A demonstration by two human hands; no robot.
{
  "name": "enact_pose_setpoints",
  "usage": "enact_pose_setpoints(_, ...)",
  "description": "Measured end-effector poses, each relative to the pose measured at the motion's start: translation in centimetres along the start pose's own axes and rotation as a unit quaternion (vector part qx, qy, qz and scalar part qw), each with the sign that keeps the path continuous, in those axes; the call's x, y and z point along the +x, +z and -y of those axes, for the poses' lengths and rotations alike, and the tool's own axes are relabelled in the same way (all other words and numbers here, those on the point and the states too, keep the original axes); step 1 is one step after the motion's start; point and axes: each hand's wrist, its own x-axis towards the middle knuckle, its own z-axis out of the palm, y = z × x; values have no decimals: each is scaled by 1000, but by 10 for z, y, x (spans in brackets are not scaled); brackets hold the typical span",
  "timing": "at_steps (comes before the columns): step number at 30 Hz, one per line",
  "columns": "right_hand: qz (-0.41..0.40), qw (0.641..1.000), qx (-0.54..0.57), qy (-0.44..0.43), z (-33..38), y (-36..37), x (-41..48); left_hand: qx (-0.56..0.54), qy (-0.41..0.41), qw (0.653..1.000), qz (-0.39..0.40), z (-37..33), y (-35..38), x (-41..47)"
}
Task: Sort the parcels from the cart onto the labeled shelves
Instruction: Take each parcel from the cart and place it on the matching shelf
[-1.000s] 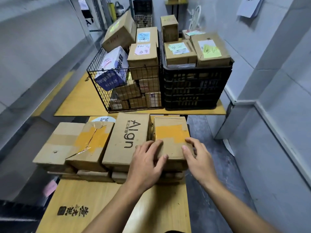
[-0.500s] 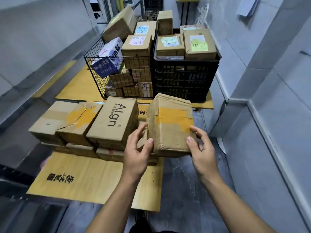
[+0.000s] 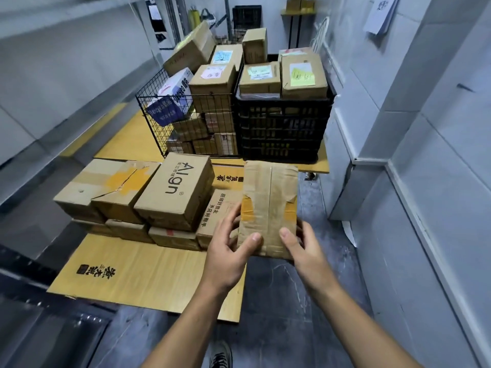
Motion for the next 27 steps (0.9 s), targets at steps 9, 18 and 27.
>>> enact_pose_setpoints(9,-14,975,219,26,1,-13,-7,127,56,988,-59,-5,-13,-7)
enact_pose_setpoints(18,15,979,201,6,5,-2,-6,11,0,999,-41,-10,-25,-22)
enact_pose_setpoints(27,15,981,-91,-169,9,21,-7,87,18,988,-123,-9,-55,-42)
